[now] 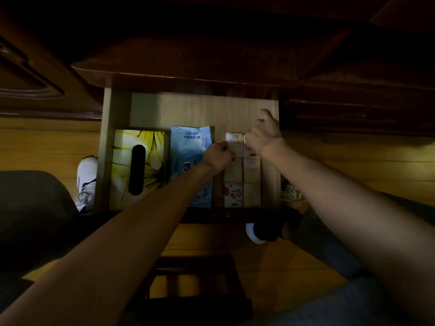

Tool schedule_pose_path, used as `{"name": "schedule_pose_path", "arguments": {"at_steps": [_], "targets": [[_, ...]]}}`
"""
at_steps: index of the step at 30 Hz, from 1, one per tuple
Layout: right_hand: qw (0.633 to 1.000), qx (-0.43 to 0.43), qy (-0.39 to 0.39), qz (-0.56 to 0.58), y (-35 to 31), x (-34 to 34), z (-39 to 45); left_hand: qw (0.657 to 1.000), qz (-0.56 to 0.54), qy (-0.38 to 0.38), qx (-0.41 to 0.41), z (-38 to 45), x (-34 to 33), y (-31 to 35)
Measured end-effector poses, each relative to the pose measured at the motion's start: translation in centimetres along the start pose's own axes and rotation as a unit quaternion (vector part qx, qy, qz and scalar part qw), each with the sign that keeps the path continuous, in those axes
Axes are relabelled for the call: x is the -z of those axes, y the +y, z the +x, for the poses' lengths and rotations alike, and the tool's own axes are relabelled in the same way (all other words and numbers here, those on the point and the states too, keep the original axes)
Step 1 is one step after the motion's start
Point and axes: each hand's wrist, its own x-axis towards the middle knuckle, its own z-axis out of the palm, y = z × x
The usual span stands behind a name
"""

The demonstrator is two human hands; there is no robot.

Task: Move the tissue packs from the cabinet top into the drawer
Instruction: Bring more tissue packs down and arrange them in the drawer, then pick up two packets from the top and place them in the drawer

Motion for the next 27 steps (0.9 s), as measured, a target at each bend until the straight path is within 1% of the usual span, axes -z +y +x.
{"name": "schedule_pose_path", "arguments": {"at_steps": [4, 7, 9, 11, 13, 14, 15, 16, 18, 20, 22, 23, 24, 25, 26, 27], "targets": [[0.999, -0.017, 0.016, -0.034, 0.2, -0.3, -1.9, 1.000, -0.016, 0.000, -0.006, -1.5, 0.3, 0.2], [0.999, -0.035, 0.032, -0.006, 0.9, 1.0, -4.3, 0.999, -0.032, 0.020, -0.032, -3.7, 1.4, 1.3], [0.997, -0.034, 0.059, 0.047, 2.0, 2.7, -6.5, 0.997, -0.026, 0.035, -0.057, -5.6, 2.9, 2.9], [0.985, -0.044, 0.098, 0.136, 3.4, 4.9, -9.1, 0.994, -0.024, 0.022, -0.101, -8.1, 4.9, 5.1], [0.953, -0.064, 0.182, 0.235, 5.3, 7.3, -12.5, 0.990, 0.018, 0.021, -0.140, -11.2, 7.4, 8.2], [0.926, -0.081, 0.243, 0.279, 6.4, 8.6, -14.4, 0.981, 0.063, 0.049, -0.175, -12.8, 8.9, 9.9], [0.891, -0.102, 0.313, 0.311, 7.7, 10.0, -16.5, 0.962, 0.119, 0.098, -0.224, -14.6, 10.5, 12.0], [0.853, -0.125, 0.390, 0.325, 9.0, 11.4, -18.7, 0.933, 0.162, 0.154, -0.283, -16.7, 12.3, 14.1], [0.767, -0.155, 0.533, 0.322, 11.8, 14.4, -23.2, 0.863, 0.198, 0.251, -0.390, -21.6, 15.7, 18.7], [0.695, -0.164, 0.635, 0.296, 14.8, 17.4, -26.9, 0.784, 0.210, 0.344, -0.473, -26.1, 18.7, 23.2], [0.641, -0.178, 0.699, 0.262, 17.8, 20.3, -29.5, 0.703, 0.223, 0.416, -0.532, -29.5, 20.9, 27.2], [0.623, -0.189, 0.714, 0.257, 19.3, 21.6, -30.3, 0.669, 0.231, 0.442, -0.551, -30.5, 21.7, 29.1], [0.617, -0.201, 0.712, 0.267, 20.7, 22.9, -30.7, 0.646, 0.240, 0.457, -0.562, -31.2, 22.3, 30.7], [0.626, -0.210, 0.690, 0.298, 22.0, 24.0, -30.9, 0.635, 0.260, 0.462, -0.562, -31.4, 22.8, 32.4], [0.649, -0.209, 0.646, 0.344, 23.1, 24.9, -30.7, 0.635, 0.296, 0.454, -0.551, -31.2, 23.2, 33.8], [0.682, -0.200, 0.583, 0.394, 24.1, 25.8, -30.4, 0.644, 0.345, 0.429, -0.531, -30.8, 23.5, 35.1]]}}
